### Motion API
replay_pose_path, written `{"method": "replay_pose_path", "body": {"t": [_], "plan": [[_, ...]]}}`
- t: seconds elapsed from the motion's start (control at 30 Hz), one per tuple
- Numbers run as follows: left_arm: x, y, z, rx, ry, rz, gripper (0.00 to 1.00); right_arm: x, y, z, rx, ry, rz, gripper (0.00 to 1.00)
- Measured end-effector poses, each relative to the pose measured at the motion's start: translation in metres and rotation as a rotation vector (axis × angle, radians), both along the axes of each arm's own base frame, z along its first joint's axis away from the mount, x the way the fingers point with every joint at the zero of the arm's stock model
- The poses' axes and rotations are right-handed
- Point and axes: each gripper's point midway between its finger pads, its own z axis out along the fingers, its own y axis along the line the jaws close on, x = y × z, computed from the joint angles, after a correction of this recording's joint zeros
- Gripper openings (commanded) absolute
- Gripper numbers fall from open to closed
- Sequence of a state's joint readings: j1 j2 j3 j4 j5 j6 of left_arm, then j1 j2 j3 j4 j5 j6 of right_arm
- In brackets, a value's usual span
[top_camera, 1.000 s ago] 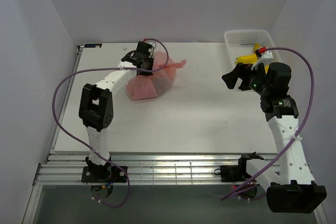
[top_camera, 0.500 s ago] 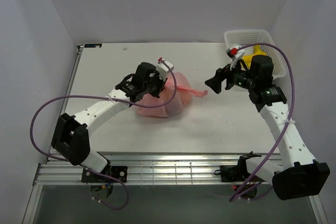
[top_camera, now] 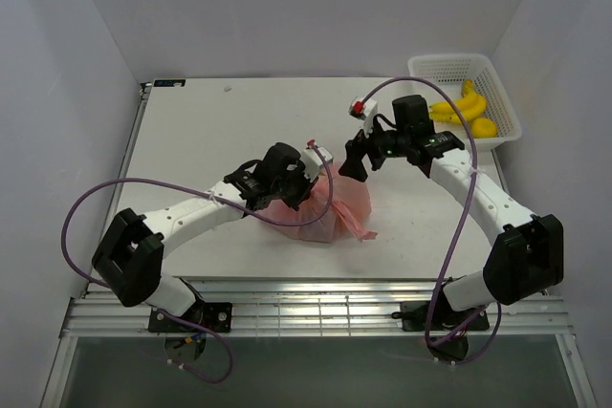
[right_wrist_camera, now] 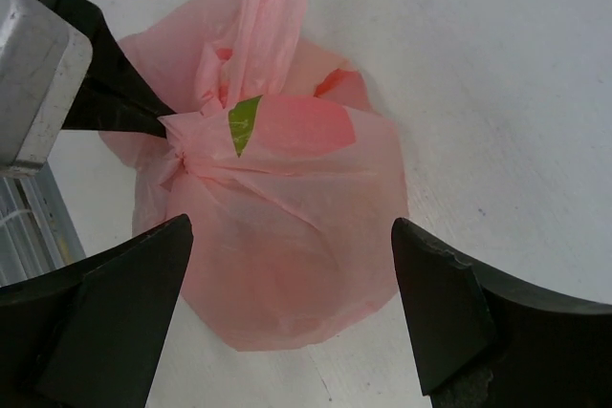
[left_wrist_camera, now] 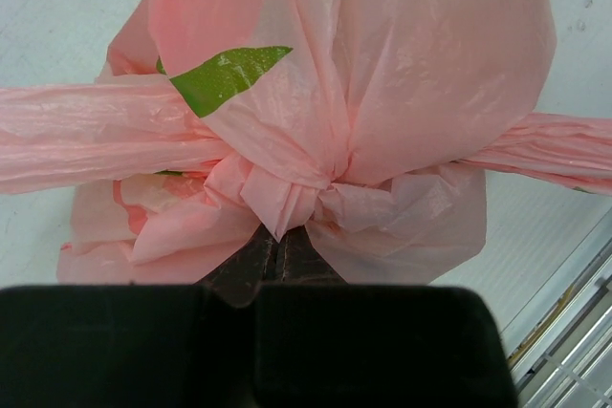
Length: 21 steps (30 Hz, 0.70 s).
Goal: Take the fake fruits out of the plastic bag
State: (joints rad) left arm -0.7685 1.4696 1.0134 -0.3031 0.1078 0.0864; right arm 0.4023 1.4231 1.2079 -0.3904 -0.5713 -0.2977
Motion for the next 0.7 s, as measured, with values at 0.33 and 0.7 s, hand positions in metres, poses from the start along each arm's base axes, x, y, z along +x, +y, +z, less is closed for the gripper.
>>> {"method": "replay_pose_path", "body": {"t": [0.33, 0.7], "plan": [[-0.009, 0.005, 0.004, -0.020, -0.013, -0.002, 0.00, -0.048, 0.023, -0.047, -0.072, 0.069, 0.205, 0.90], [-0.013, 0.007, 0.015, -0.054, -0.041, -0.005, 0.00, -0.052, 0.049, -0.074, -0.091, 0.091, 0.221, 0.40]]}}
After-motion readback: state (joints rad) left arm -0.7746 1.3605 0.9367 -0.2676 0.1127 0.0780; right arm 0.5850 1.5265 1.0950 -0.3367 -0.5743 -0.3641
